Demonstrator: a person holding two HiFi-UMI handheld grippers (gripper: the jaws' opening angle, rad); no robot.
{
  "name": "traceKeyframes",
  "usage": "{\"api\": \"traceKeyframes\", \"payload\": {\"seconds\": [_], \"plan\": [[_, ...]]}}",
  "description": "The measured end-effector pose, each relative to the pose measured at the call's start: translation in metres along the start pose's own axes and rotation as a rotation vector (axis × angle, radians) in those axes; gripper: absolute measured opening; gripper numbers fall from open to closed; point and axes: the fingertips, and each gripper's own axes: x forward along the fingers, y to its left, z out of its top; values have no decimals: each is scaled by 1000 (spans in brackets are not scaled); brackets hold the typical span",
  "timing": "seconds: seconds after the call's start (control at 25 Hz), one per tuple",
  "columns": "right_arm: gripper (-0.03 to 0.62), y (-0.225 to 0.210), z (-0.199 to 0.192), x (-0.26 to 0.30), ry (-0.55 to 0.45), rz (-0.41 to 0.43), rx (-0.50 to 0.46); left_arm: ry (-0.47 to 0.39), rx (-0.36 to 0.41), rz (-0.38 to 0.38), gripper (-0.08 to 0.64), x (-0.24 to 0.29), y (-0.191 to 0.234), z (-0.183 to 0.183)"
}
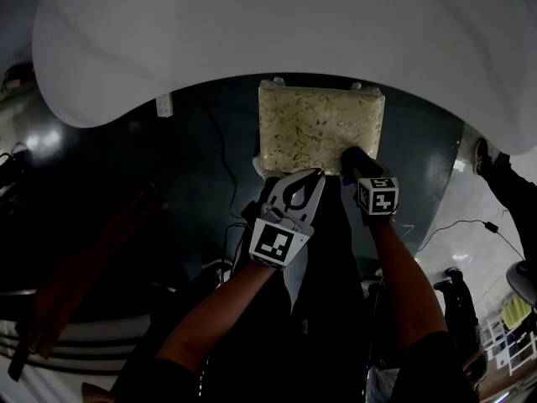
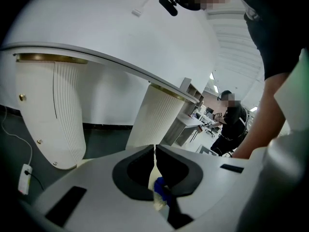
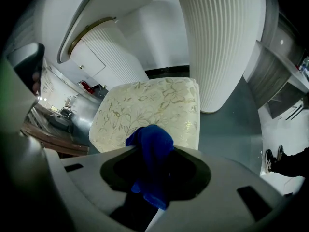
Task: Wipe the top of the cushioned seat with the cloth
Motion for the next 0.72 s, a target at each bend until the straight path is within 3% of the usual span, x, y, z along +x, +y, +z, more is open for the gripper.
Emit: {"api": "traceKeyframes", "payload": {"seconds": [0.24, 0.4, 0.56, 0.72], "plan": [[164, -16, -8, -7, 9, -7, 42, 15, 1, -28, 23, 12, -15, -1], [164, -27, -10, -9, 0, -11, 61, 67, 55, -50, 23, 20, -21, 4], [164, -37, -12, -15, 6, -27, 53, 35, 13, -56, 23, 28, -25, 1], [164, -43, -8, -17, -11, -19, 51, 51, 29, -65, 23, 36, -28, 3]]}}
